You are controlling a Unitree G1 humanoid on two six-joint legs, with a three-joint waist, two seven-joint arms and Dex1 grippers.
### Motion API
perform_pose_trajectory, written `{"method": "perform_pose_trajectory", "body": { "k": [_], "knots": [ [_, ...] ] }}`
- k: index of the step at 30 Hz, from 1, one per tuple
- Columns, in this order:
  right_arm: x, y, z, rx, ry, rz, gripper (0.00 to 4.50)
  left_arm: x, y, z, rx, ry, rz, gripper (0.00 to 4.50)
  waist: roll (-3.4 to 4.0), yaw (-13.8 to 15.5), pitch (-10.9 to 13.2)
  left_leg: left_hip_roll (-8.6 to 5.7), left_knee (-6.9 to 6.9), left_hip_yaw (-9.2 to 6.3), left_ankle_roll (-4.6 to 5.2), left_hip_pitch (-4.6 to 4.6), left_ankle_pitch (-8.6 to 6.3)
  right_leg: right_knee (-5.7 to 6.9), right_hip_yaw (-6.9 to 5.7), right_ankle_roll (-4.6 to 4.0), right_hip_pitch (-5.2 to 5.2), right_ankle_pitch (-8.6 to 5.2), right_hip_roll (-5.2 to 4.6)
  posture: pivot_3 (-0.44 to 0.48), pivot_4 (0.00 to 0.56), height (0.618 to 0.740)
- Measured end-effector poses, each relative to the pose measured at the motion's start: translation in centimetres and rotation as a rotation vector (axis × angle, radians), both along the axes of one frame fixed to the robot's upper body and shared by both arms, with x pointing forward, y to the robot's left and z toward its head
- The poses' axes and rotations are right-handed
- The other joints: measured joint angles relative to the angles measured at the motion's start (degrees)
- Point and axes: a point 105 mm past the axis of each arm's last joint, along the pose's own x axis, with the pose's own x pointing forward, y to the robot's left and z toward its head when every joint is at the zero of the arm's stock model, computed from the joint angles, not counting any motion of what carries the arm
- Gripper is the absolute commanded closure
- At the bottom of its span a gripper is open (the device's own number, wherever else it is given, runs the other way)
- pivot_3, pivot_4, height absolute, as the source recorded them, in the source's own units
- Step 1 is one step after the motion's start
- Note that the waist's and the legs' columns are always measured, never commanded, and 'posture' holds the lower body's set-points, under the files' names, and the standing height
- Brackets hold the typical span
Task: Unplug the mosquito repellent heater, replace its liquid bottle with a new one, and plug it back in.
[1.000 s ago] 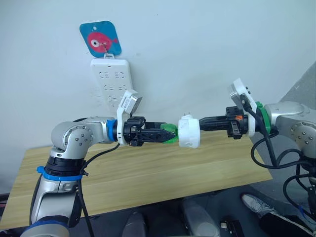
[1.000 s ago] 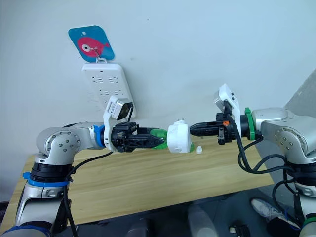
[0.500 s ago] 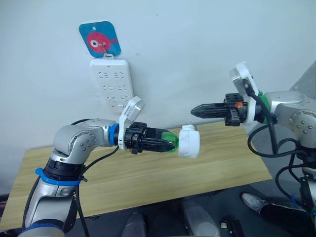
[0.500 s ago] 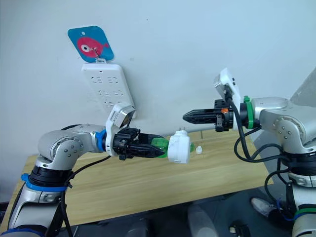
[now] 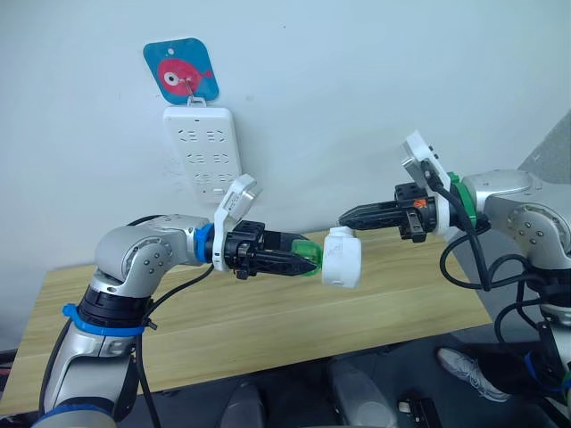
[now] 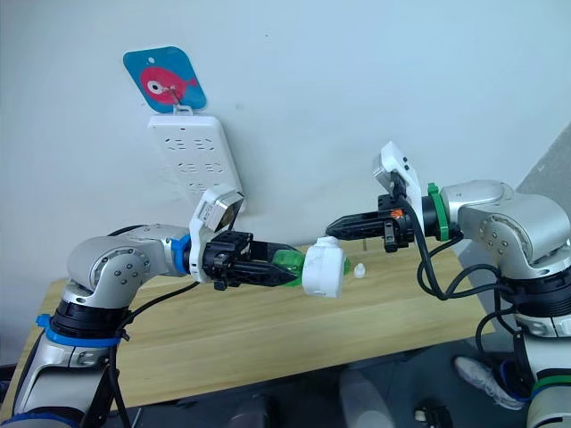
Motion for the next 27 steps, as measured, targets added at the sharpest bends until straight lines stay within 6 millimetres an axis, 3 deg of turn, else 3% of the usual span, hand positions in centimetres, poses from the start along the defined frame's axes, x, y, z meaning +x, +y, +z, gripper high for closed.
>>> {"method": "perform_pose_trajectory", "body": {
  "k": [12, 16, 18, 20, 23, 27],
  "knots": [
    [-0.2, -0.2, -0.6, -0.038, -0.027, -0.001, 4.5, 0.0, -0.2, -0.2, 0.008, 0.028, 0.006, 2.2, -0.01, 0.0, 0.0, 0.0, 0.01, 0.0, 0.0, 0.0, 0.0, 0.01, -0.01, -0.01, 0.0, 0.01, 0.0, -0.226, 0.101, 0.736],
    [0.7, 0.0, -0.3, 0.007, -0.033, -0.051, 4.5, 0.4, -0.5, -0.1, -0.001, 0.009, 0.032, 2.2, -0.01, 0.1, 0.0, -0.01, 0.02, -0.01, 0.0, 0.0, 0.0, 0.02, 0.0, -0.04, 0.0, 0.02, -0.01, -0.22, 0.106, 0.736],
    [1.5, -1.0, 0.6, 0.041, -0.029, -0.126, 4.5, 0.7, -0.5, -0.1, -0.012, -0.022, 0.062, 2.2, -0.01, 0.4, 0.0, -0.03, 0.02, -0.01, 0.0, -0.02, 0.0, 0.01, -0.01, -0.05, 0.0, 0.03, -0.05, -0.22, 0.108, 0.736],
    [1.8, -2.3, 1.6, 0.074, -0.032, -0.197, 4.12, 1.2, -0.3, -0.2, -0.017, -0.049, 0.112, 2.2, 0.0, 0.5, 0.0, -0.06, 0.0, 0.0, 0.0, -0.02, 0.0, 0.01, -0.01, -0.05, 0.01, 0.03, -0.1, -0.22, 0.109, 0.736],
    [1.8, -4.2, 2.8, 0.128, -0.043, -0.305, 3.18, 1.9, -0.6, -0.7, -0.049, -0.065, 0.192, 2.2, -0.04, 0.7, -0.1, -0.07, 0.0, -0.04, 0.0, -0.02, 0.0, -0.01, -0.05, -0.05, 0.05, 0.03, -0.12, -0.228, 0.111, 0.736],
    [0.8, -5.8, 1.3, 0.229, 0.05, -0.457, 1.72, 3.1, -1.6, -0.8, -0.121, -0.116, 0.321, 2.2, -0.06, 0.7, -0.2, -0.08, 0.05, 0.01, 0.0, -0.02, 0.0, 0.02, -0.01, -0.05, 0.08, 0.03, -0.12, -0.239, 0.112, 0.736]
  ]
}}
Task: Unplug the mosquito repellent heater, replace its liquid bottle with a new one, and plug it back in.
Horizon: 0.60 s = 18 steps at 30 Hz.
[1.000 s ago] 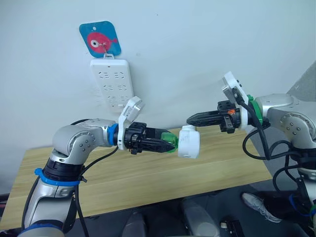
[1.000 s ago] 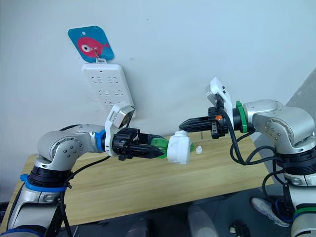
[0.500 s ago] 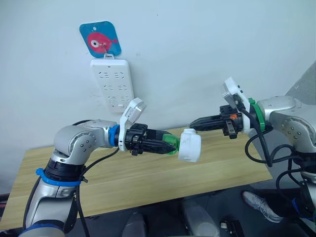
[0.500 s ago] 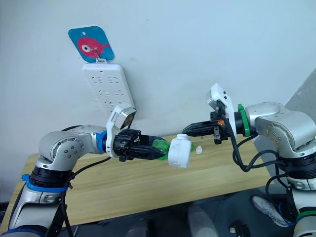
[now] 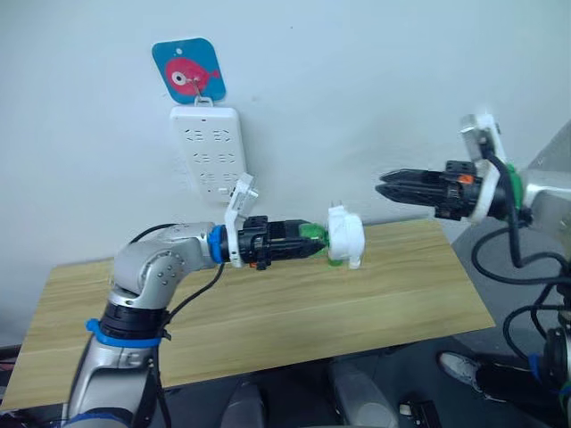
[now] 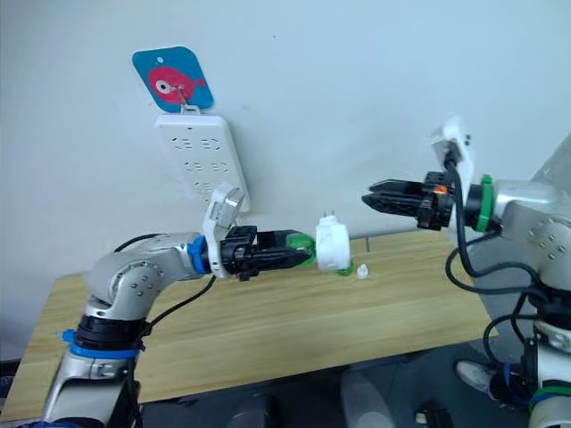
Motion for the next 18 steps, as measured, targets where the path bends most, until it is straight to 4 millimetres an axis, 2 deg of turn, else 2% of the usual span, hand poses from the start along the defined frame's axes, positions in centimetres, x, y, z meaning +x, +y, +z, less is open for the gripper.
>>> {"method": "perform_pose_trajectory", "body": {
  "k": [4, 5, 8, 12, 18],
  "knots": [
    [-2.2, -0.4, -2.8, 0.122, 0.111, -0.108, 0.16, 0.8, -0.7, 0.8, -0.059, -0.063, 0.103, 2.2, 0.04, -0.1, -0.3, 0.01, -0.03, 0.02, 0.0, 0.02, 0.0, 0.01, 0.03, 0.01, 0.01, 0.0, 0.04, -0.249, 0.113, 0.736],
    [-2.7, -0.3, -3.5, 0.167, 0.142, -0.142, 0.01, 1.0, -0.7, 0.8, -0.068, -0.073, 0.134, 2.2, 0.07, -0.1, -0.4, 0.02, -0.04, 0.02, 0.01, 0.02, 0.0, 0.01, 0.05, 0.01, 0.01, 0.0, 0.05, -0.249, 0.113, 0.736],
    [-3.6, 0.0, -4.7, 0.26, 0.212, -0.234, 0.0, 1.2, -0.7, 1.1, -0.083, -0.097, 0.176, 2.2, 0.14, -0.3, -0.4, 0.0, -0.02, 0.11, 0.01, 0.04, 0.0, 0.01, 0.15, 0.12, 0.02, -0.07, 0.06, -0.257, 0.113, 0.736],
    [-3.7, 1.5, -4.5, 0.396, 0.278, -0.31, 0.0, 1.3, -0.8, 1.1, -0.096, -0.099, 0.198, 2.2, 0.21, -0.7, -0.7, 0.06, -0.02, 0.17, 0.01, 0.09, 0.0, 0.0, 0.23, 0.29, 0.03, -0.17, 0.16, -0.26, 0.111, 0.736],
    [-2.4, 3.7, -3.6, 0.582, 0.393, -0.372, 0.0, 1.4, -0.8, 1.1, -0.103, -0.095, 0.213, 2.2, 0.27, -1.1, -0.8, 0.08, -0.05, 0.09, 0.01, 0.04, 0.0, -0.06, 0.18, 0.32, 0.03, -0.19, 0.19, -0.252, 0.108, 0.736]
  ]
}}
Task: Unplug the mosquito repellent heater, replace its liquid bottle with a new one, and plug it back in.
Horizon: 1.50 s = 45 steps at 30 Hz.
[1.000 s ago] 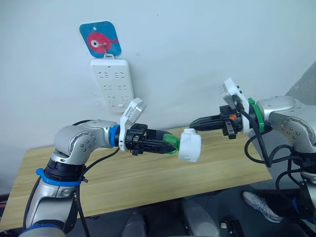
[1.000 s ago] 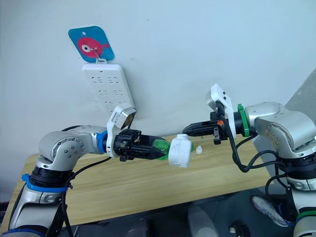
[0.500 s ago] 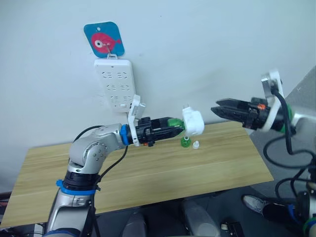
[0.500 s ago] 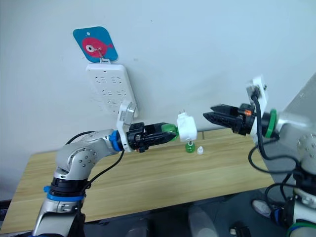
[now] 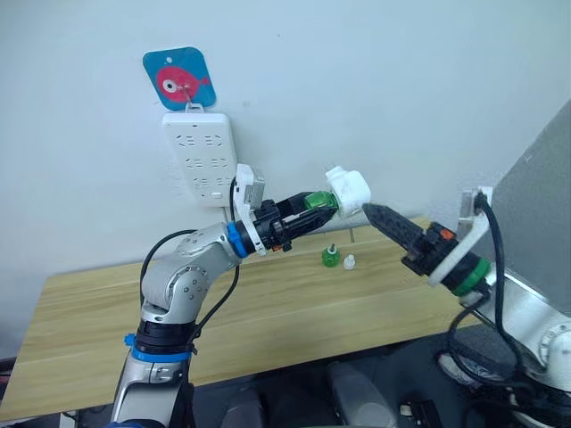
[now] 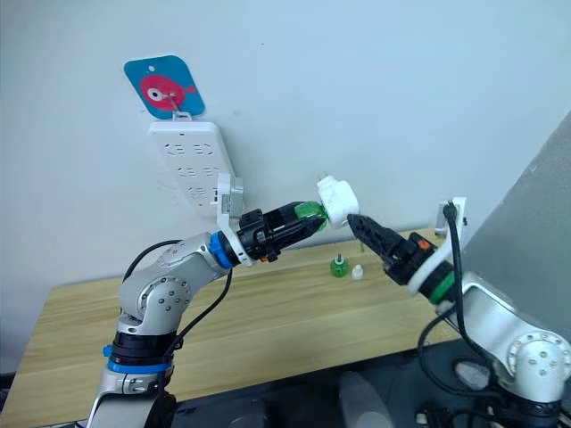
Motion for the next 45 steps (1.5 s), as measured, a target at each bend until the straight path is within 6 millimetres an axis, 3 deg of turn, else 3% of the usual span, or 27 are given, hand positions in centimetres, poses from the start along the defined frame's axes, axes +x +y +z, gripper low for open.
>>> {"method": "perform_pose_trajectory", "body": {
  "k": [9, 20, 36, 39, 41, 45],
  "knots": [
    [0.4, 1.7, -0.4, 0.06, 0.041, 0.005, 0.0, 0.5, 0.1, 0.6, -0.08, 0.055, 0.036, 2.2, 0.03, 0.1, 0.0, 0.0, -0.01, -0.02, 0.0, 0.01, 0.0, -0.01, -0.01, 0.0, 0.0, -0.01, 0.0, -0.258, 0.105, 0.736],
    [1.8, 2.5, 0.7, 0.093, -0.061, -0.003, 0.0, 0.3, 0.2, 0.9, -0.115, 0.129, 0.008, 2.2, 0.08, 0.0, -0.1, 0.0, -0.01, -0.03, 0.0, 0.01, 0.0, -0.01, -0.03, 0.0, 0.0, -0.01, 0.0, -0.265, 0.099, 0.736],
    [3.1, 4.4, 1.9, 0.187, -0.074, 0.008, 0.0, 0.4, 0.1, 1.4, -0.145, 0.146, 0.005, 2.2, 0.16, -0.1, -0.4, 0.0, -0.02, -0.06, 0.0, 0.0, 0.0, -0.02, -0.04, -0.01, 0.0, 0.0, 0.0, -0.26, 0.093, 0.736],
    [3.1, 4.4, 1.9, 0.188, -0.068, 0.001, 0.57, 0.4, 0.1, 1.5, -0.146, 0.146, 0.004, 2.2, 0.17, -0.1, -0.5, 0.0, -0.02, -0.06, 0.0, 0.0, 0.0, -0.02, -0.05, -0.01, 0.0, 0.0, 0.0, -0.26, 0.093, 0.736],
    [3.2, 4.4, 1.8, 0.193, -0.061, -0.004, 1.25, 0.4, 0.1, 1.5, -0.147, 0.144, 0.0, 2.2, 0.2, -0.1, -0.6, 0.0, -0.02, -0.05, 0.0, 0.01, 0.0, -0.01, -0.04, -0.01, 0.0, 0.0, 0.0, -0.254, 0.089, 0.736],
    [3.2, 4.5, 2.1, 0.201, -0.065, 0.002, 1.32, 0.3, 0.2, 1.7, -0.149, 0.13, 0.001, 2.2, 0.2, -0.2, -0.7, 0.0, -0.04, -0.06, 0.0, 0.0, 0.0, -0.02, -0.05, -0.01, 0.0, 0.0, 0.0, -0.253, 0.088, 0.736]
  ]
}}
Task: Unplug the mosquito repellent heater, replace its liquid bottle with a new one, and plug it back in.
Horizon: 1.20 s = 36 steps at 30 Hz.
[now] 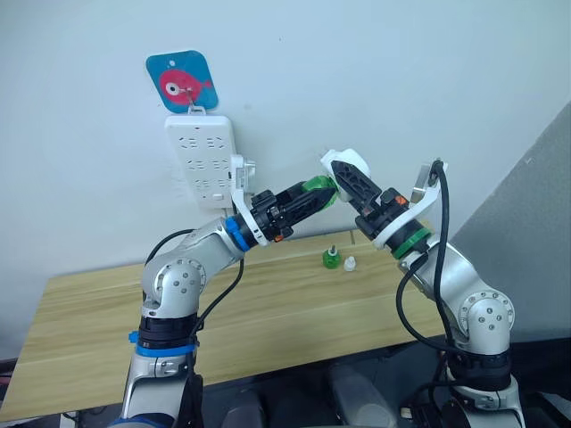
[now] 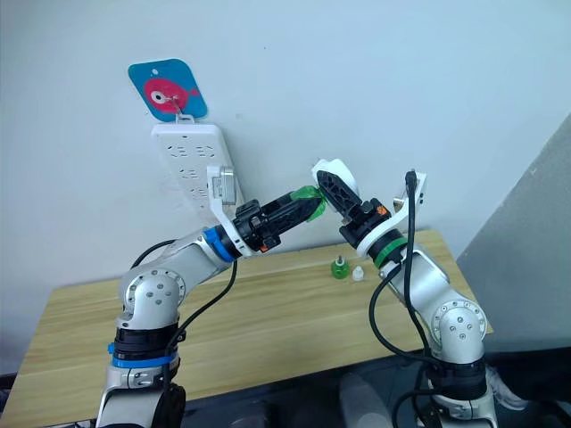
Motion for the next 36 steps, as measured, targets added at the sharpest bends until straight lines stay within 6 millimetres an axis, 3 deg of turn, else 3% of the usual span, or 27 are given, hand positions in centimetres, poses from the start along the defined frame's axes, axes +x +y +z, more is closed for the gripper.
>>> {"method": "perform_pose_trajectory", "body": {
  "k": [10, 11, 16, 24, 27, 31, 36],
  "knots": [
    [0.0, 0.1, 0.1, 0.004, -0.003, 0.005, 1.32, 0.0, 0.1, 0.1, 0.006, -0.026, 0.006, 2.2, -0.01, 0.0, -0.1, 0.0, -0.01, 0.0, 0.0, 0.0, 0.0, 0.0, 0.0, 0.0, 0.0, 0.0, 0.0, -0.252, 0.09, 0.736],
    [0.0, 0.1, 0.1, 0.005, -0.003, 0.006, 1.32, 0.0, 0.1, 0.1, 0.013, -0.033, 0.008, 1.48, 0.0, 0.0, -0.1, 0.0, -0.01, 0.0, 0.0, 0.01, 0.0, 0.0, 0.0, 0.0, 0.0, 0.0, 0.0, -0.252, 0.09, 0.736],
    [0.0, 0.1, 0.2, 0.003, -0.005, 0.007, 1.34, 0.2, 0.4, -0.6, 0.062, -0.034, 0.025, 0.08, 0.0, 0.0, -0.1, 0.0, -0.02, 0.0, 0.0, 0.01, 0.0, 0.0, 0.0, 0.0, 0.0, -0.01, 0.0, -0.252, 0.092, 0.736],
    [0.1, -0.3, 0.1, -0.036, -0.018, -0.01, 1.34, 0.0, 2.2, -1.9, 0.217, -0.082, 0.021, 0.0, 0.0, -0.1, -0.1, 0.0, -0.05, 0.0, 0.0, 0.02, 0.0, 0.0, 0.0, -0.01, 0.0, -0.02, 0.0, -0.253, 0.097, 0.736],
    [0.3, -0.9, 0.0, -0.128, -0.058, -0.034, 1.34, -0.3, 3.8, -3.1, 0.305, -0.104, 0.05, 0.0, 0.0, -0.3, -0.1, 0.01, -0.1, 0.02, 0.0, 0.04, 0.0, -0.01, 0.01, -0.03, -0.02, -0.03, 0.0, -0.249, 0.102, 0.736],
    [0.4, -2.5, 0.4, -0.368, -0.178, -0.086, 1.34, -1.3, 7.9, -5.6, 0.453, -0.077, 0.131, 0.0, 0.0, -0.3, -0.1, 0.04, -0.31, 0.04, 0.0, 0.06, 0.0, -0.01, 0.03, -0.12, -0.14, -0.08, 0.0, -0.241, 0.106, 0.736],
    [-0.5, -2.9, 1.0, -0.633, -0.349, -0.075, 1.34, -2.7, 12.7, -6.3, 0.584, -0.081, 0.24, 0.0, -0.01, 0.1, -0.1, 0.07, -0.71, 0.05, 0.0, 0.19, 0.01, -0.08, 0.0, -0.24, -0.16, -0.17, 0.0, -0.195, 0.107, 0.736]
  ]
}}
